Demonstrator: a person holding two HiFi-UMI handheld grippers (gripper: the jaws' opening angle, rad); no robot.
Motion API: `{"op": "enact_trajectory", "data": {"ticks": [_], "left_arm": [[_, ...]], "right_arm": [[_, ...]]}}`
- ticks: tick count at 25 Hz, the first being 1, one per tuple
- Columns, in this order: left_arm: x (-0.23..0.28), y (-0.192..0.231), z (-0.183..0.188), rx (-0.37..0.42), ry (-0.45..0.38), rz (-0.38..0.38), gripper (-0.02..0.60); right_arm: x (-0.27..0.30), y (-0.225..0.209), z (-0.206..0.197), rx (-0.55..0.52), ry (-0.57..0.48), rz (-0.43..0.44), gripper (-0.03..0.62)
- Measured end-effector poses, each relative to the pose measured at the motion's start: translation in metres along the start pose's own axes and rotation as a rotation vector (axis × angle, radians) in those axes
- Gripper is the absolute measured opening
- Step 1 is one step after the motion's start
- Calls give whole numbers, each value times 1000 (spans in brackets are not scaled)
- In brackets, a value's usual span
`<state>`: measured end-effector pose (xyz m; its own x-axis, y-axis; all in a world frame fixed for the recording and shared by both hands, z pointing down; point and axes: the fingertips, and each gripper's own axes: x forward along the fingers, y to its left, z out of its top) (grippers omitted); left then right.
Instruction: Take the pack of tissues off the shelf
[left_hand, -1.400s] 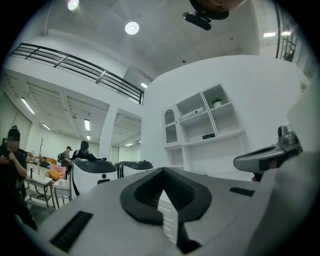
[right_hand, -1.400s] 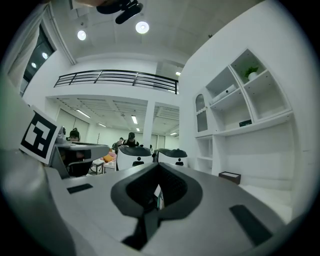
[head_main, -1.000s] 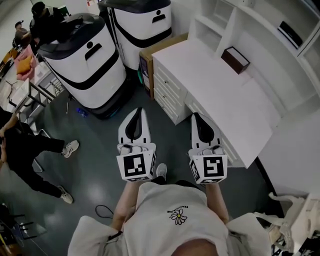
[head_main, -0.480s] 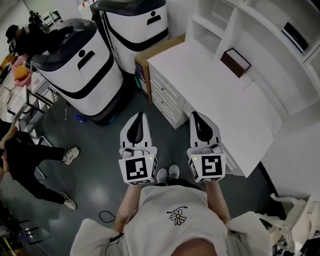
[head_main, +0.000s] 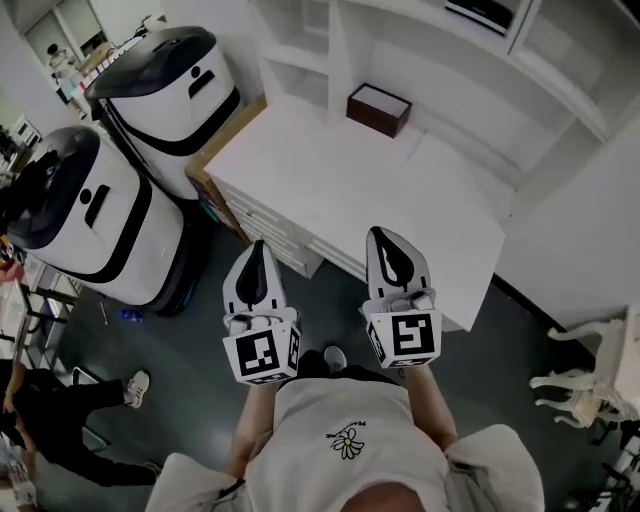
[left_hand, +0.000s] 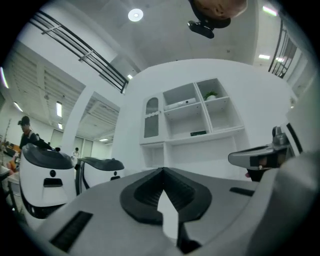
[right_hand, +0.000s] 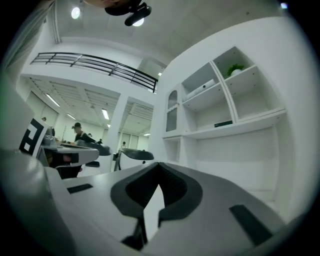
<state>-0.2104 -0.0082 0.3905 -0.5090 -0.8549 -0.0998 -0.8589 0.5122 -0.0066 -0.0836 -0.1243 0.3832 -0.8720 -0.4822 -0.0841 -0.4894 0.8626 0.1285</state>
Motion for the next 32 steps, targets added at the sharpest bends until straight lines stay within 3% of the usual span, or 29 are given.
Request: {"op": "enact_trajectory", "data": {"ticks": [9, 19, 26, 32], "left_arm": [[71, -117, -5, -20, 2, -324, -2], [128, -177, 2, -40, 6, -624, -2], [163, -191, 2, -56, 12, -747, -2], [186, -191, 1, -63, 12, -794, -2]], "right_arm": [[-51, -115, -11, -7, 40, -352, 3], [-70, -160, -4, -12, 43, -656, 3], [-61, -169, -3, -27, 64, -785, 3], [-47, -177, -4, -38, 71, -843, 3]]}}
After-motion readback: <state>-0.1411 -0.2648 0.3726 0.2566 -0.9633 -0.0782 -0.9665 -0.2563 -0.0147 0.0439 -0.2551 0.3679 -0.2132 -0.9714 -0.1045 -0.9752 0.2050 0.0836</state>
